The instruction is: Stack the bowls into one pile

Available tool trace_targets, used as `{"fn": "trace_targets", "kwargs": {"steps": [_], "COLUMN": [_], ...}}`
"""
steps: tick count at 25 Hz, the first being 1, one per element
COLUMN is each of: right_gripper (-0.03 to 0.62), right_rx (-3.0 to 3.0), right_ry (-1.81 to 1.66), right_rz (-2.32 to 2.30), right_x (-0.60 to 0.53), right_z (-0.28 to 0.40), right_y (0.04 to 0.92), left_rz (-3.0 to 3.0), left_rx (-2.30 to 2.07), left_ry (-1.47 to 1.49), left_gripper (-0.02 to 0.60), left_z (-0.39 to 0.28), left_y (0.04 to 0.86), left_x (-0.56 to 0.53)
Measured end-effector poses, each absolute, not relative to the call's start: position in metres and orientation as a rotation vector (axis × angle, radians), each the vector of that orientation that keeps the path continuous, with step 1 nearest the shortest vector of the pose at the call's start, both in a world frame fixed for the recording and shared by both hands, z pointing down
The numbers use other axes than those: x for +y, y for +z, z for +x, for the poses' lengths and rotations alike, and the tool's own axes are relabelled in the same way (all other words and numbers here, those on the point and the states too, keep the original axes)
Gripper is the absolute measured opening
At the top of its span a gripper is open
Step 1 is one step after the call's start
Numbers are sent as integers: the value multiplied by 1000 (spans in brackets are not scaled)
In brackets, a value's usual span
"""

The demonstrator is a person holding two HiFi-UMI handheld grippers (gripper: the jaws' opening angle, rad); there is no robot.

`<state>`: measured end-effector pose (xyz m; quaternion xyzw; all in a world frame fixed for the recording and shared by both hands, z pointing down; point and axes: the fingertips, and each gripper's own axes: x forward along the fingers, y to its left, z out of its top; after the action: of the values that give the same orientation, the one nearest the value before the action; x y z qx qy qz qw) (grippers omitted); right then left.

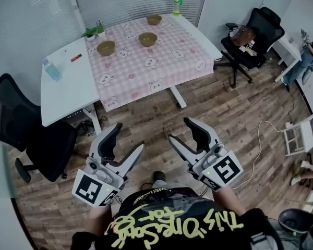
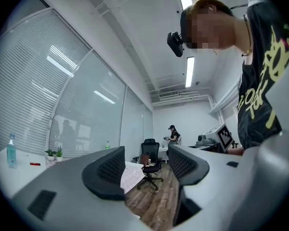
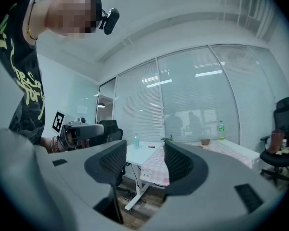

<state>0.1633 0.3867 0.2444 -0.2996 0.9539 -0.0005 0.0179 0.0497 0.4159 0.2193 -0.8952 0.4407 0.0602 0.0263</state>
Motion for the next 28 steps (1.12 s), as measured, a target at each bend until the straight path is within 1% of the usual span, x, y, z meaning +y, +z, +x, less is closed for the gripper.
{"fn": "trace_targets", "kwargs": {"steps": [11, 28], "right_gripper": [230, 230], "right_rx": [2977, 2982], "right_ry": [20, -32], "right_rz": [-814, -829], "right_x": [358, 337], "right_z": [164, 170], "right_y": [249, 245], "left_rz": [-2765, -2770], "left_rx": [1414, 1415], "left_ry": [106, 102], "left_gripper": [281, 278], "left_z": [65, 68], "left_y": [229, 227], "left_x": [391, 362]}}
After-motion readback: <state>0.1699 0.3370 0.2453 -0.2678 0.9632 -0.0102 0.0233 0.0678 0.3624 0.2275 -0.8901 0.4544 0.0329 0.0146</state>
